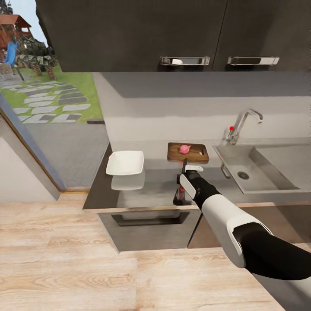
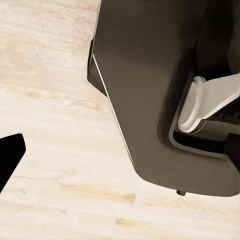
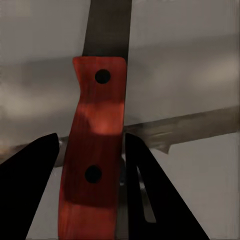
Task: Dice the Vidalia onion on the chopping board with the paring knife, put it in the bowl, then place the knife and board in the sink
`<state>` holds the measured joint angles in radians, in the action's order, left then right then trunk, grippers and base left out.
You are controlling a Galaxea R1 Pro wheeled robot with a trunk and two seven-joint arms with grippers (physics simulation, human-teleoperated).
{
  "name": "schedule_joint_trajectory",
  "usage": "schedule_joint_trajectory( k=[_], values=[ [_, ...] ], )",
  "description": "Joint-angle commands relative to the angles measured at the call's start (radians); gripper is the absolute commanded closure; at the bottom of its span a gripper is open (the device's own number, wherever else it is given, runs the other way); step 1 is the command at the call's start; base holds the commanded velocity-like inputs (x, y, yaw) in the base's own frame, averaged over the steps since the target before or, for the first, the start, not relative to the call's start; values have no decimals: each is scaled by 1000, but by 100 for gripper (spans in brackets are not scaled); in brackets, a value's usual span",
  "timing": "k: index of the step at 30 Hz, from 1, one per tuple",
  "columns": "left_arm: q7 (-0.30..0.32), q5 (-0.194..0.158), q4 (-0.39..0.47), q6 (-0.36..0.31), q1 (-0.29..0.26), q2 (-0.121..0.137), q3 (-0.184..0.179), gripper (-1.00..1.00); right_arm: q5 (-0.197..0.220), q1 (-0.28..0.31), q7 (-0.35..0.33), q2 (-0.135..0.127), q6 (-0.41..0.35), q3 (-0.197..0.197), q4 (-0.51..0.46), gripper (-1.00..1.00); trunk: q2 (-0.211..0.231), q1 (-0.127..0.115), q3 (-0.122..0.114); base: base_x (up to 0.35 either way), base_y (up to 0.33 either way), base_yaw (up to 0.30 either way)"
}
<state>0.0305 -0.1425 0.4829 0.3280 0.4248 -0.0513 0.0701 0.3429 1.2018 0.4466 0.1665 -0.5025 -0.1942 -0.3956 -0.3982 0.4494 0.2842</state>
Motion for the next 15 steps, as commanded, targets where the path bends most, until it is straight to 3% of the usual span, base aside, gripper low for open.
schedule_joint_trajectory(
  k=[1,15],
  values=[
    [3,-5,2,0,0,-1,3,-100,10,1,8,-1,-4,-8,-3,100,-2,1,0,-19,0,0],
    [3,-6,1,-1,0,-1,4,-100,10,0,6,-3,2,-8,-43,100,-2,1,-22,-2,0,0]
  ],
)
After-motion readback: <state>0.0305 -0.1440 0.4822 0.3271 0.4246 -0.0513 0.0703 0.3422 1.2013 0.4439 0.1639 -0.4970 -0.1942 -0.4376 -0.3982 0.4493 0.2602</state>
